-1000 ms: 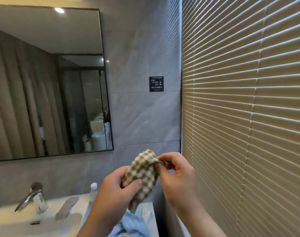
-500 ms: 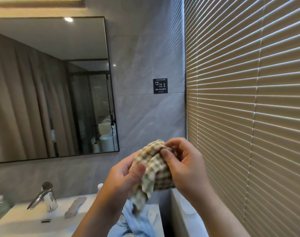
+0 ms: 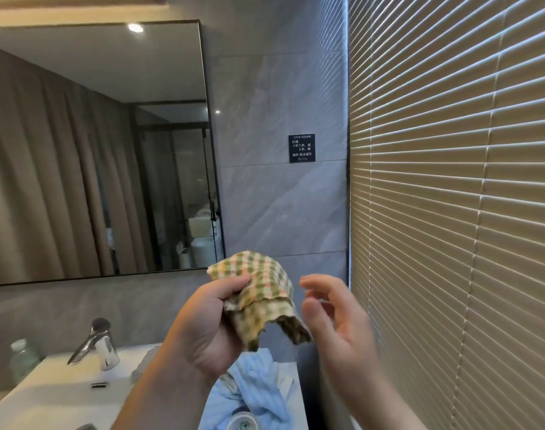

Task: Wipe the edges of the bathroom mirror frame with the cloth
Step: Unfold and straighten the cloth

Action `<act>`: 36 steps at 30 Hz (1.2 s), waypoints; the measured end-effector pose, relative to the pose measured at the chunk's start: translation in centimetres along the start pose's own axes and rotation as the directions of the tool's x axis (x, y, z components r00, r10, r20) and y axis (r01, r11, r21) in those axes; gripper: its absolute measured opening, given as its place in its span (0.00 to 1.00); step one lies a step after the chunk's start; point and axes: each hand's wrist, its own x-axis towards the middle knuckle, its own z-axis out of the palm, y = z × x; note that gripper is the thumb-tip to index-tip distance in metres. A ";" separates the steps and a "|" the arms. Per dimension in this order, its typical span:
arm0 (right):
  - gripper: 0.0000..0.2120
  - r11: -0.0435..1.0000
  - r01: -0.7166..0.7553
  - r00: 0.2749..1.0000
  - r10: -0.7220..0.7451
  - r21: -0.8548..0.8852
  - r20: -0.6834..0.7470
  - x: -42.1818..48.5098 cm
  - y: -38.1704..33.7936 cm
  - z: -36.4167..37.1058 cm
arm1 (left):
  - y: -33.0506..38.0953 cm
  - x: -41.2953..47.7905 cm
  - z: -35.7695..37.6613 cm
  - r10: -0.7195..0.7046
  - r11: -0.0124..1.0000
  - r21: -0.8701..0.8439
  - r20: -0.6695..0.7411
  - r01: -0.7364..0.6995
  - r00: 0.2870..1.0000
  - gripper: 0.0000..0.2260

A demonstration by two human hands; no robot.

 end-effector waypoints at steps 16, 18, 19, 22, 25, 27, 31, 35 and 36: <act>0.17 0.970 -0.144 0.988 0.153 0.197 -0.034 1.0 0.8 -0.2 | 0.5 0.2 -2.2 0.240 0.952 0.229 -0.142 -0.204 0.960 0.14; 0.18 0.932 -0.182 0.983 0.178 0.314 0.042 1.4 1.0 -0.9 | 0.4 -0.2 -2.4 0.253 0.945 0.227 -0.051 -0.235 0.966 0.19; 0.19 0.898 -0.230 0.973 0.201 0.376 0.116 1.5 1.0 -1.1 | 0.4 -0.3 -2.5 0.238 0.952 0.196 0.001 -0.233 0.971 0.20; 0.20 0.789 -0.426 0.902 0.332 0.444 0.275 1.7 1.6 -1.2 | 0.4 -0.7 -2.7 0.171 0.980 0.086 0.118 -0.182 0.978 0.27; 0.21 0.797 -0.499 0.863 0.420 0.341 0.281 1.6 2.3 -0.7 | 0.5 -0.7 -2.8 0.095 0.988 0.100 0.177 -0.114 0.980 0.32; 0.25 0.780 -0.529 0.838 0.419 0.335 0.349 1.5 2.5 -0.4 | 0.4 -0.6 -2.8 0.045 0.990 0.119 0.205 -0.070 0.978 0.27; 0.20 0.837 -0.466 0.853 0.339 0.285 0.397 1.2 2.2 -0.4 | 0.5 0.1 -2.9 0.011 0.981 0.189 0.210 -0.052 0.978 0.27; 0.19 0.838 -0.479 0.840 0.350 0.261 0.416 0.9 2.3 -0.6 | 1.3 0.6 -2.7 0.094 0.951 0.270 0.202 -0.148 0.975 0.29; 0.17 0.839 -0.488 0.822 0.350 0.239 0.450 0.7 2.4 -0.5 | 1.5 0.7 -2.6 0.117 0.943 0.281 0.212 -0.175 0.970 0.27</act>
